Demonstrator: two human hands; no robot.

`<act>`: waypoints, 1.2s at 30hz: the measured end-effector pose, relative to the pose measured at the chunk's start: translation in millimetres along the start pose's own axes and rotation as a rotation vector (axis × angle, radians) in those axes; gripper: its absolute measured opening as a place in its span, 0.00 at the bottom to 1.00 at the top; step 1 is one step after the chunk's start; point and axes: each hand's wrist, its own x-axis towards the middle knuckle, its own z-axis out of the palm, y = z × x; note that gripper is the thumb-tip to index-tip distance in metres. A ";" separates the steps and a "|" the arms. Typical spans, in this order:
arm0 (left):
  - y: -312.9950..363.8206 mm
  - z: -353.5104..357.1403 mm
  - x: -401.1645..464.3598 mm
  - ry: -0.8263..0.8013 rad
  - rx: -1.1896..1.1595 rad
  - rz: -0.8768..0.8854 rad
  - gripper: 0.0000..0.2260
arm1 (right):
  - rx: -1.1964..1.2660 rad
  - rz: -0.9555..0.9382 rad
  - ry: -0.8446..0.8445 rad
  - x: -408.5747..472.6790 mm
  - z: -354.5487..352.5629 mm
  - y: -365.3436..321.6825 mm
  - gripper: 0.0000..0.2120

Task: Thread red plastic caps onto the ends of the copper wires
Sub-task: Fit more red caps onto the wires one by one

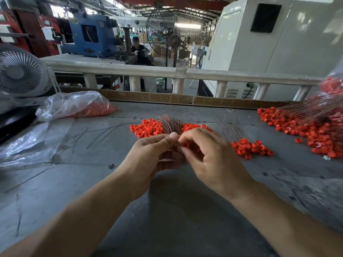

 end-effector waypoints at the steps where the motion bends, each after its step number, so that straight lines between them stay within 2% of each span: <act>1: 0.1 -0.6 0.0 0.003 -0.003 0.010 0.18 | 0.021 0.008 -0.019 -0.1 1.1 0.9 0.05; 6: -0.4 -7.1 3.8 0.063 0.016 0.045 0.18 | 0.136 0.104 -0.046 -0.7 3.3 1.6 0.10; 18: -0.8 -20.6 11.9 0.145 0.009 0.133 0.13 | 0.096 0.120 -0.023 0.5 -0.9 3.0 0.07; 25: -0.2 -23.3 12.6 0.219 0.002 0.151 0.12 | 0.205 0.206 -0.133 -1.4 -0.3 1.7 0.07; 33: 1.1 -33.2 17.6 0.315 0.041 0.182 0.04 | 0.247 0.264 -0.141 -2.2 -0.8 2.6 0.07; 36: 0.8 -32.6 17.8 0.304 0.064 0.165 0.05 | 0.186 0.247 -0.132 -1.2 -0.8 3.5 0.06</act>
